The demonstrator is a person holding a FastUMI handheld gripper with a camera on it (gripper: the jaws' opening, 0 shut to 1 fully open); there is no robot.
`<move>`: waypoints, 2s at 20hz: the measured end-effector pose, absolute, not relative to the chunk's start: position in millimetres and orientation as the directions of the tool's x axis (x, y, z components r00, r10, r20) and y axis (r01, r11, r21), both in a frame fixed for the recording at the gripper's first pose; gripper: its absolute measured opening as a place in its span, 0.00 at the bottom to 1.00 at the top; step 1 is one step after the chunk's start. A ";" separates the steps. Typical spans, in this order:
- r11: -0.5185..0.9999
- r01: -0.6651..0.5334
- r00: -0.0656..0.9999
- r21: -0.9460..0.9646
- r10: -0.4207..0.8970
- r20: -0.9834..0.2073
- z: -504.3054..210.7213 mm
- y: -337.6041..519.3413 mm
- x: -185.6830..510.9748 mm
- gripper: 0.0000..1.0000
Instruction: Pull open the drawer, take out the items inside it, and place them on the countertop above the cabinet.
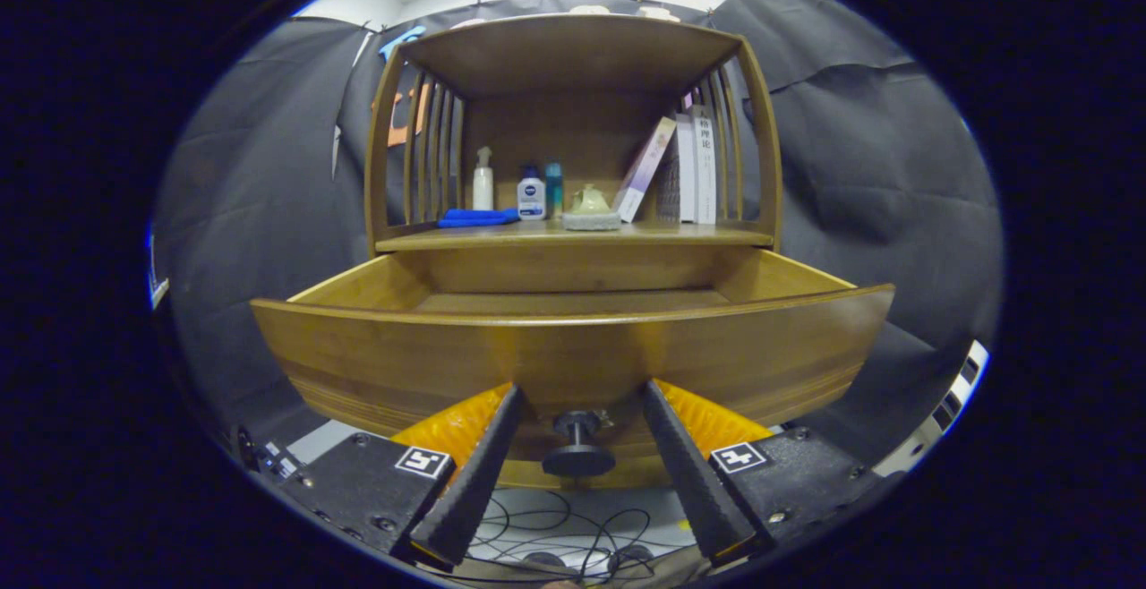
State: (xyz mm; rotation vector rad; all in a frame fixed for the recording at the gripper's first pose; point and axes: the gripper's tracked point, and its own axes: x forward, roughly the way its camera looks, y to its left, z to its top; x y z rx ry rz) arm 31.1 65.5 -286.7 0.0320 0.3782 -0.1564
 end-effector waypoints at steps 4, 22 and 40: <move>0.987 0.158 0.912 -0.011 -0.151 -0.381 -284.4 64.2 47.8 0.91; 0.974 0.127 0.907 -0.187 -0.190 -0.376 -297.2 46.9 181.0 0.93; 0.953 0.119 0.909 -0.280 -0.218 -0.355 -308.0 36.8 235.6 0.95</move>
